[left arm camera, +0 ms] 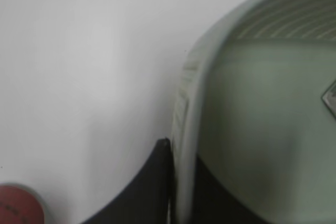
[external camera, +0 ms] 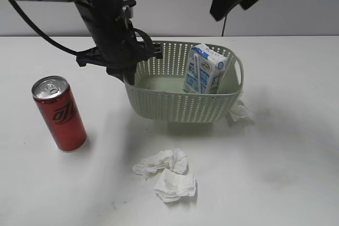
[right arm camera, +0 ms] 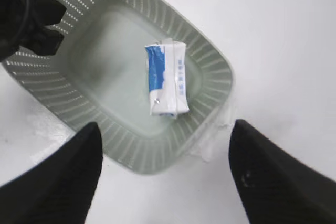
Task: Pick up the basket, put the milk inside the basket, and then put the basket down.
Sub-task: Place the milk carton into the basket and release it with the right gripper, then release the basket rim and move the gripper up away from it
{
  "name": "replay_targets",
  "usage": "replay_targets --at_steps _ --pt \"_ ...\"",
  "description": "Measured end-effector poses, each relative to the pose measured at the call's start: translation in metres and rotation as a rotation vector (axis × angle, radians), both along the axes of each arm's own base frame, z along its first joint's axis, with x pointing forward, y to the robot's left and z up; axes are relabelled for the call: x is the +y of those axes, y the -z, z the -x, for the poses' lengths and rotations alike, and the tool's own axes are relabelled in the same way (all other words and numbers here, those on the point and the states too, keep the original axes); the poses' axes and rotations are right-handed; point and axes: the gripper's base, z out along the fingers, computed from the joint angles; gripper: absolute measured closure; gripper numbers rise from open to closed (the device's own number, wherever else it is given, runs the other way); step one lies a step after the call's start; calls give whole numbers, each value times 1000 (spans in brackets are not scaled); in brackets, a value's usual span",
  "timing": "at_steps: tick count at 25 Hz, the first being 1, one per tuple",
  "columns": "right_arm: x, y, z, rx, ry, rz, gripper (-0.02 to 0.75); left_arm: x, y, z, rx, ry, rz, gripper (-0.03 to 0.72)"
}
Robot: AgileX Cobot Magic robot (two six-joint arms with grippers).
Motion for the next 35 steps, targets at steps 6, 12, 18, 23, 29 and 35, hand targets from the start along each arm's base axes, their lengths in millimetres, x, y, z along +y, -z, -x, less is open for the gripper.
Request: replay_targets --at_steps 6,12,18,23,29,35 --pt "-32 -69 59 -150 36 -68 172 13 -2 -14 -45 -44 26 679" --pt "-64 -82 132 -177 53 -93 169 10 16 -20 -43 -53 33 679" --pt "-99 -50 197 -133 152 -62 169 5 38 -20 3 -36 15 680" --pt "-123 -37 238 -230 290 -139 169 2 38 -20 -11 -18 20 664" --pt "-136 -21 266 -281 313 -187 169 0 34 -23 -43 -5 42 330" --pt "-150 14 288 -308 320 -146 169 1 21 -21 -78 51 44 19"
